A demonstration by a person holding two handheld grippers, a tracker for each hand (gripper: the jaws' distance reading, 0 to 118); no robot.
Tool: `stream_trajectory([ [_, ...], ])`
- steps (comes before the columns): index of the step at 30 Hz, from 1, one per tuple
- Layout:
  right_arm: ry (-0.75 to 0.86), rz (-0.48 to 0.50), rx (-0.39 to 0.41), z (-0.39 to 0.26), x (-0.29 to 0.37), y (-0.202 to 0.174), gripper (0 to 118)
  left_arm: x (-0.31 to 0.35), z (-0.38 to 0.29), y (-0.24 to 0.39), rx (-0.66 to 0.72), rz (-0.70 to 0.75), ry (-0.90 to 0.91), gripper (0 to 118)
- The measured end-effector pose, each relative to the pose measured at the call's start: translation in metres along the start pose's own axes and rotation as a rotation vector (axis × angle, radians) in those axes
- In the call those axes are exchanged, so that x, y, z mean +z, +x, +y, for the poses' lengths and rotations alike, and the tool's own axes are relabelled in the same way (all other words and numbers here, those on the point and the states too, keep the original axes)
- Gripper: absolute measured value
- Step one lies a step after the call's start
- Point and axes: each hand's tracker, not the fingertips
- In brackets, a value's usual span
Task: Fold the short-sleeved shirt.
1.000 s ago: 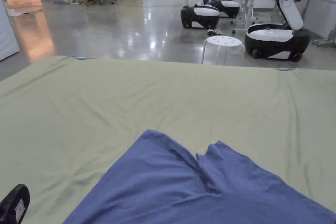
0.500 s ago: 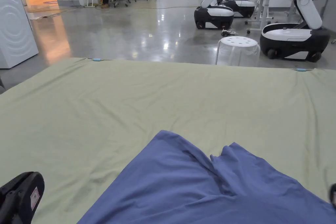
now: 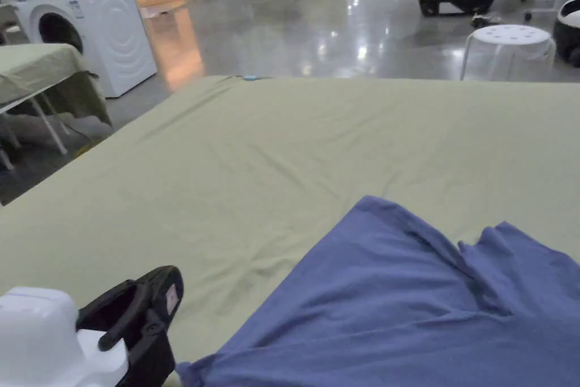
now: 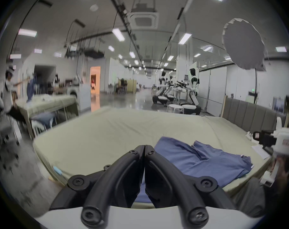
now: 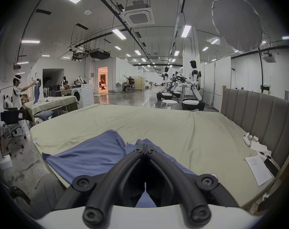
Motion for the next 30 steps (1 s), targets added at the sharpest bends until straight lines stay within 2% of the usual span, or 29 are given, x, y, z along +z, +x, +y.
stream_trajectory([
  [4,-0.034,0.029,-0.012,-0.009,-0.001,0.000,0,-0.028,-0.024,-0.044,0.148,0.000,-0.135,3],
  [6,-0.054,0.041,-0.010,-0.014,-0.003,0.000,0,-0.047,-0.037,-0.072,0.228,-0.050,-0.293,5],
  [7,-0.062,0.041,-0.009,-0.016,-0.004,0.000,0,-0.053,-0.050,-0.087,0.265,-0.056,-0.299,13],
  [8,-0.071,0.046,-0.008,-0.019,-0.004,0.001,0,-0.059,-0.060,-0.102,0.302,-0.094,-0.319,44],
  [9,-0.079,0.051,-0.008,-0.021,-0.005,0.002,0,-0.067,-0.069,-0.114,0.339,-0.118,-0.369,66],
  [10,-0.087,0.055,-0.012,-0.023,-0.006,0.004,0,-0.074,-0.077,-0.122,0.350,-0.082,-0.413,73],
  [17,-0.122,0.066,-0.047,-0.026,-0.013,0.007,0,-0.110,-0.110,-0.134,0.391,-0.070,-0.481,74],
  [21,-0.134,0.053,-0.023,-0.030,-0.008,0.011,0,-0.125,-0.114,-0.120,0.380,-0.069,-0.526,70],
  [22,-0.139,0.048,-0.020,-0.026,-0.012,0.006,0,-0.126,-0.113,-0.118,0.332,-0.043,-0.517,66],
  [23,-0.142,0.045,-0.021,-0.027,-0.012,0.007,0,-0.126,-0.110,-0.111,0.284,-0.031,-0.519,45],
  [24,-0.145,0.042,-0.025,-0.028,-0.011,0.009,0,-0.130,-0.110,-0.111,0.278,-0.035,-0.525,14],
  [25,-0.149,0.039,-0.035,-0.030,-0.010,0.012,0,-0.133,-0.111,-0.109,0.311,-0.053,-0.541,7],
  [27,-0.154,0.037,-0.054,-0.032,-0.009,0.016,0,-0.138,-0.114,-0.100,0.297,-0.071,-0.576,6],
  [29,-0.160,0.028,-0.065,-0.033,-0.008,0.021,0,-0.142,-0.113,-0.088,0.201,-0.018,-0.578,6],
  [30,-0.162,0.024,-0.067,-0.033,-0.008,0.024,0,-0.145,-0.111,-0.086,0.214,-0.025,-0.586,6],
])
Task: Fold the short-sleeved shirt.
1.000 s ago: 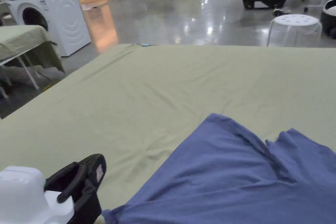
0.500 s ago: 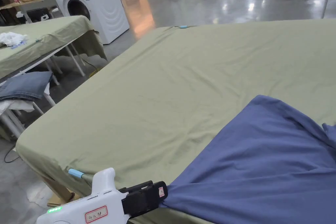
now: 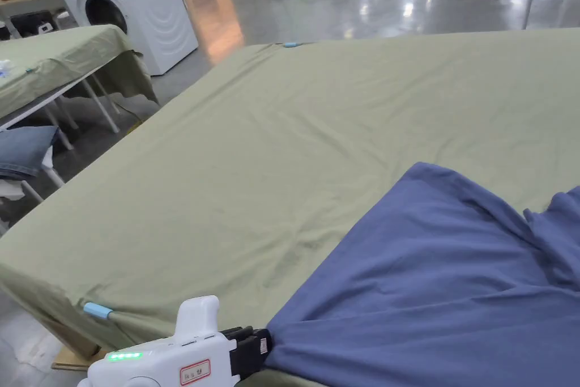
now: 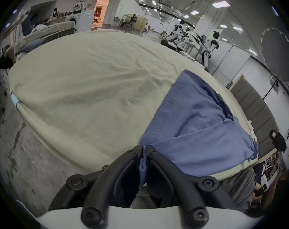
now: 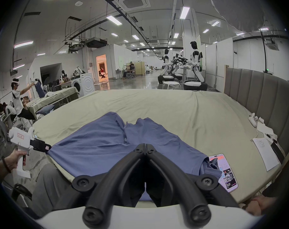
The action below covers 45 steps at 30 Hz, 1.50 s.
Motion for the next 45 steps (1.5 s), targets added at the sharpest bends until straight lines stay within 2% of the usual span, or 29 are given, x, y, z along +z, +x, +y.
stream_trajectory([
  [5,-0.008,0.001,0.004,0.017,-0.019,0.016,1,-0.003,0.002,-0.002,0.013,-0.003,-0.028,6],
  [6,-0.026,0.009,0.028,0.021,-0.026,0.021,10,-0.004,0.003,-0.001,0.002,0.001,-0.037,6],
  [8,-0.080,0.010,0.087,0.035,-0.055,0.032,60,-0.007,0.006,0.004,-0.010,0.009,-0.048,6],
  [10,-0.168,0.037,0.096,0.048,-0.087,0.050,64,-0.007,0.006,-0.001,-0.030,0.019,-0.053,6],
  [11,-0.229,0.055,0.064,0.055,-0.107,0.062,67,-0.007,0.006,0.000,-0.039,0.022,-0.057,6],
  [13,-0.338,0.107,-0.002,0.061,-0.150,0.084,67,-0.007,0.008,0.000,-0.045,0.025,-0.062,6],
  [18,-0.558,0.100,-0.170,0.056,-0.248,0.127,65,-0.009,0.008,-0.001,-0.035,0.024,-0.066,6],
  [21,-0.641,0.060,-0.117,0.045,-0.286,0.131,63,-0.008,0.006,0.001,-0.031,0.024,-0.060,6],
  [22,-0.659,0.029,-0.092,0.042,-0.293,0.130,57,-0.008,0.005,0.002,-0.030,0.023,-0.057,6],
  [23,-0.668,0.023,-0.067,0.038,-0.299,0.127,46,-0.008,0.004,0.003,-0.034,0.026,-0.052,6],
  [26,-0.676,0.022,-0.059,0.031,-0.304,0.121,38,-0.010,0.006,0.000,-0.045,0.032,-0.051,6],
  [27,-0.666,0.015,-0.041,0.031,-0.301,0.120,33,-0.010,0.006,0.000,-0.045,0.033,-0.051,6],
  [29,-0.661,0.023,-0.055,0.032,-0.296,0.117,5,-0.010,0.006,-0.002,-0.042,0.029,-0.053,6],
  [30,-0.652,0.036,-0.083,0.033,-0.293,0.118,5,-0.010,0.007,-0.003,-0.036,0.025,-0.054,6],
  [32,-0.638,0.045,-0.067,0.033,-0.286,0.114,5,-0.008,0.007,-0.004,-0.026,0.021,-0.054,6],
  [34,-0.556,0.007,-0.012,0.041,-0.270,0.112,5,-0.002,0.004,0.002,-0.031,0.021,-0.039,6],
  [35,-0.515,0.018,-0.036,0.048,-0.260,0.112,5,0.005,0.006,0.005,-0.043,0.014,-0.023,6],
  [37,-0.440,0.034,-0.053,0.068,-0.235,0.115,5,0.029,0.016,0.018,-0.066,-0.022,0.069,6],
  [40,-0.306,0.044,-0.035,0.109,-0.183,0.105,5,0.070,0.049,0.037,-0.074,-0.098,0.215,6],
  [43,-0.160,0.017,0.026,0.154,-0.135,0.100,5,0.096,0.094,0.055,-0.115,-0.163,0.340,6],
  [45,-0.062,0.015,0.002,0.187,-0.107,0.101,5,0.107,0.123,0.078,-0.146,-0.177,0.396,6],
])
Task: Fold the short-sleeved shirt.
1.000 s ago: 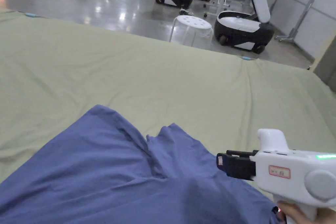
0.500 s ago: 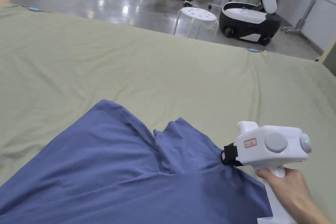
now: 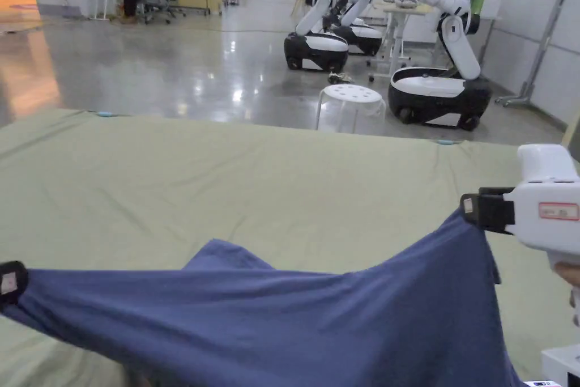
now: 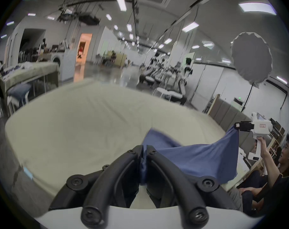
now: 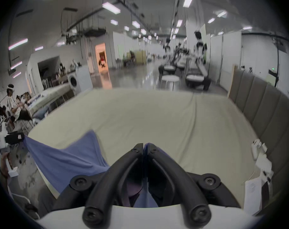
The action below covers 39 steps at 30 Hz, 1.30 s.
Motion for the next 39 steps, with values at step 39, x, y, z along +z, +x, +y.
stream_trajectory([
  [39,0.463,-0.442,0.080,0.365,-0.052,-0.008,5,-0.177,0.369,0.093,-0.297,0.251,0.381,5],
])
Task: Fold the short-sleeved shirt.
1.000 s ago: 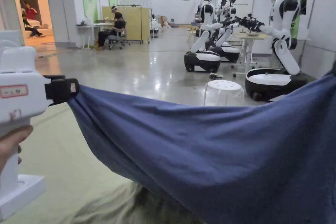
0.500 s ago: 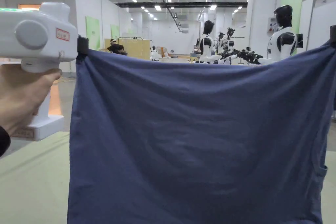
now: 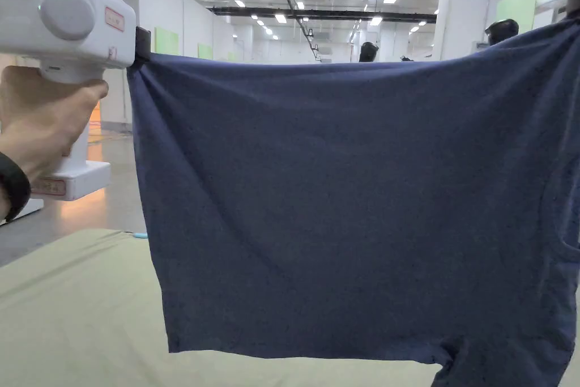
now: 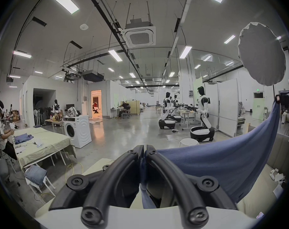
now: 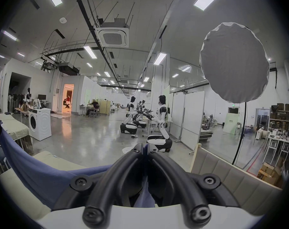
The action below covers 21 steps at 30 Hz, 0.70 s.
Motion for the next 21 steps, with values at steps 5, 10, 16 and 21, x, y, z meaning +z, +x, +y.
stream_trajectory([
  [5,-0.049,0.022,-0.017,-0.028,-0.010,-0.009,5,-0.023,-0.024,0.004,0.041,-0.001,-0.072,5],
  [10,-0.110,0.077,-0.018,-0.079,-0.009,-0.012,5,-0.020,-0.076,0.004,0.029,-0.030,-0.124,5],
  [16,-0.210,0.142,-0.041,-0.147,0.015,-0.015,5,0.001,-0.146,-0.001,0.087,-0.067,-0.264,5],
  [21,-0.261,0.191,-0.012,-0.211,0.078,0.003,5,0.058,-0.203,-0.014,0.113,-0.115,-0.306,5],
])
